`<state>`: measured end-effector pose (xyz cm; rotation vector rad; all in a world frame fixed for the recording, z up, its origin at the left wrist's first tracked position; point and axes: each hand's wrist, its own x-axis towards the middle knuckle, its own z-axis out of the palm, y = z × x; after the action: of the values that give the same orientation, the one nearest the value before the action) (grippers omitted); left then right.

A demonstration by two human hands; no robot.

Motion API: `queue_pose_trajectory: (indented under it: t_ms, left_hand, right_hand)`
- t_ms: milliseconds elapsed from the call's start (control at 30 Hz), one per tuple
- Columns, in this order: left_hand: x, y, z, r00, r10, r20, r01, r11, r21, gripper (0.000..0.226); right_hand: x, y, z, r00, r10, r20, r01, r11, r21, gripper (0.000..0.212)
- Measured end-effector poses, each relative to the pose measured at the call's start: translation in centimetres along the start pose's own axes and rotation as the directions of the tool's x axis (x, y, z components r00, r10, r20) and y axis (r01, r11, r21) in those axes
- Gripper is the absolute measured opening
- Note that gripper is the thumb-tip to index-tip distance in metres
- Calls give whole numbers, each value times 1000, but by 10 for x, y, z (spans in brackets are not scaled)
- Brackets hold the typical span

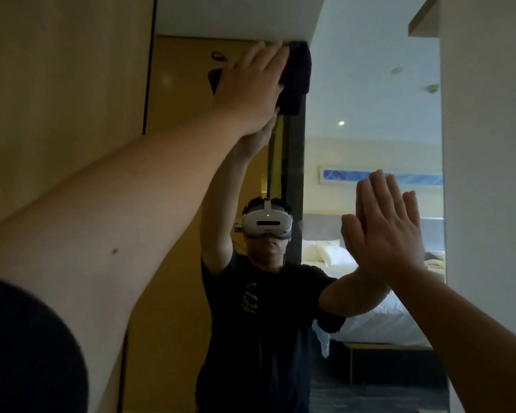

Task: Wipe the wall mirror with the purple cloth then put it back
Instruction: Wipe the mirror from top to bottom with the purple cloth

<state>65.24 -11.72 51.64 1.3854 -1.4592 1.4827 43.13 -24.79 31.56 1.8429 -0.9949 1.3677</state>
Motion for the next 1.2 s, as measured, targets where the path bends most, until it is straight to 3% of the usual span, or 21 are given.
queue_pose_trajectory:
  t_ms: [67, 167, 467, 667, 867, 1000, 1200]
  left_hand:
    - [4, 1, 12, 998, 10, 70, -12, 999, 37, 55]
    - [-26, 9, 28, 998, 62, 13, -63, 997, 34, 54]
    - [-231, 50, 54, 973, 221, 64, -218, 975, -52, 59]
    - [-332, 66, 69, 961, 258, 102, -259, 966, -6, 60]
    - [-331, 67, 72, 968, 249, 19, -248, 968, -17, 42]
    - [-310, 67, 67, 971, 232, -57, -236, 967, -96, 48]
    - [-171, 72, 50, 980, 38, -193, -74, 980, -184, 56]
  right_hand:
    - [0, 0, 0, 1000, -2, -5, 2, 1000, 1, 67]
    - [0, 1, 0, 1000, -1, -8, 1, 1000, 2, 68]
    - [2, 2, -5, 1000, -24, -21, 25, 997, 72, 70]
    - [-14, 24, -9, 999, 22, -29, -21, 999, 36, 71]
    - [-27, 34, -6, 994, 104, -14, -104, 994, 34, 69]
    - [-28, 34, -7, 995, 100, -2, -100, 995, 27, 69]
    - [-27, 37, -2, 996, 93, -14, -93, 996, 9, 67]
